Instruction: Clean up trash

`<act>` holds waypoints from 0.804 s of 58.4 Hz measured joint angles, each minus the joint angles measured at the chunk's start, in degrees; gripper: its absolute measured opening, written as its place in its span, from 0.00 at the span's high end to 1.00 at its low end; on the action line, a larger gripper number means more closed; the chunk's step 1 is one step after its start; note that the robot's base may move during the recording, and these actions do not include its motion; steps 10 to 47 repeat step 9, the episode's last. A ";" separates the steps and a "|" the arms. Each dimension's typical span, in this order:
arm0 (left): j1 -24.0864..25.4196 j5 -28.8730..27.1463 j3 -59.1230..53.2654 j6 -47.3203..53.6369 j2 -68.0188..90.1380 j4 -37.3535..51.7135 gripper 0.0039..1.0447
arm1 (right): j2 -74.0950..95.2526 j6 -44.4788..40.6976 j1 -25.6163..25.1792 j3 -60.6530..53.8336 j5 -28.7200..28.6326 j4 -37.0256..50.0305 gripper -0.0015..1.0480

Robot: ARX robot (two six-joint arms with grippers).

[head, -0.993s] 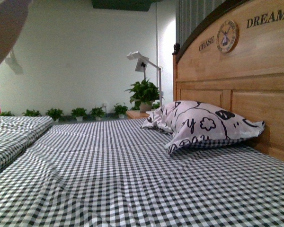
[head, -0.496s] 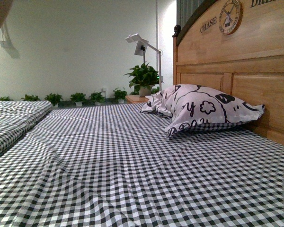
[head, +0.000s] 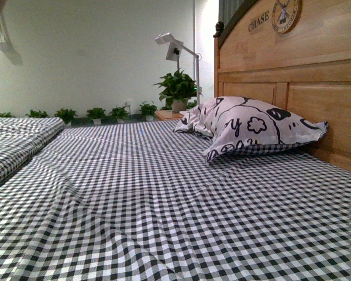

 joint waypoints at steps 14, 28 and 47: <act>0.00 0.02 0.00 0.00 0.00 0.00 0.74 | 0.00 0.00 0.00 0.00 0.00 0.00 0.80; 0.00 0.02 0.00 0.00 0.00 0.00 0.74 | 0.00 0.00 0.00 0.00 0.00 0.00 0.80; 0.00 0.02 0.00 0.00 0.00 0.00 0.74 | 0.00 0.00 0.00 0.00 0.00 0.00 0.80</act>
